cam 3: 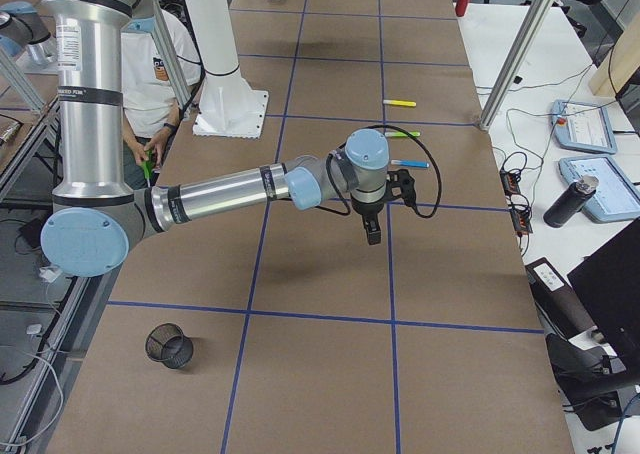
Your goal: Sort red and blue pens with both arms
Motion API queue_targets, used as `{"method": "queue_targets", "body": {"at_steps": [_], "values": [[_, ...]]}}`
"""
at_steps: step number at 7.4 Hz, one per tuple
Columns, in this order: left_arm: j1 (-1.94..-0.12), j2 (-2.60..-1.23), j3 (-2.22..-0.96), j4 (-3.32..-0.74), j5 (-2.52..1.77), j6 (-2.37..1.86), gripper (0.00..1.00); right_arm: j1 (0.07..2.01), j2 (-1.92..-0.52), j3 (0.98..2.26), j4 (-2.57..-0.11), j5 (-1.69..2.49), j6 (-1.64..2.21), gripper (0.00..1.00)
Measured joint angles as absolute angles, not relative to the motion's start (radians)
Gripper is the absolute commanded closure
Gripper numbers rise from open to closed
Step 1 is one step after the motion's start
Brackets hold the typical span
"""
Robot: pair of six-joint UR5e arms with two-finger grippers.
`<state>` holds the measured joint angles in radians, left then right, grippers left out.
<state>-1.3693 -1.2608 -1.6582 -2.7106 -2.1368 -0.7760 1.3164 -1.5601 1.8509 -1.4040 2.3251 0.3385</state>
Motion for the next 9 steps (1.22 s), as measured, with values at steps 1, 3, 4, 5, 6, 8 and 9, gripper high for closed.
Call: {"method": "queue_targets", "body": {"at_steps": [1,3,4,5,6,8,9], "values": [[-1.430,-1.170,-1.654,-2.829,-2.139,-0.775,1.00,1.271,-1.522,1.850,-1.404,2.280,0.417,0.00],[-1.580,-1.018,-1.619,-3.059,-2.142,-0.775,1.00,1.195,-1.463,1.838,-1.405,2.223,0.527,0.00],[-1.644,-0.966,-1.576,-3.171,-2.142,-0.774,1.00,1.173,-1.439,1.828,-1.405,2.216,0.563,0.00],[-1.700,-0.929,-1.521,-3.277,-2.142,-0.773,1.00,1.156,-1.420,1.819,-1.405,2.214,0.594,0.00],[-1.743,-0.907,-1.456,-3.372,-2.141,-0.760,1.00,1.145,-1.407,1.811,-1.404,2.214,0.610,0.00],[-1.832,-0.881,-1.344,-3.512,-2.145,-0.702,1.00,1.140,-1.395,1.804,-1.405,2.213,0.620,0.00],[-1.876,-0.856,-1.327,-3.543,-2.158,-0.666,1.00,1.139,-1.394,1.803,-1.405,2.213,0.621,0.00]]}}
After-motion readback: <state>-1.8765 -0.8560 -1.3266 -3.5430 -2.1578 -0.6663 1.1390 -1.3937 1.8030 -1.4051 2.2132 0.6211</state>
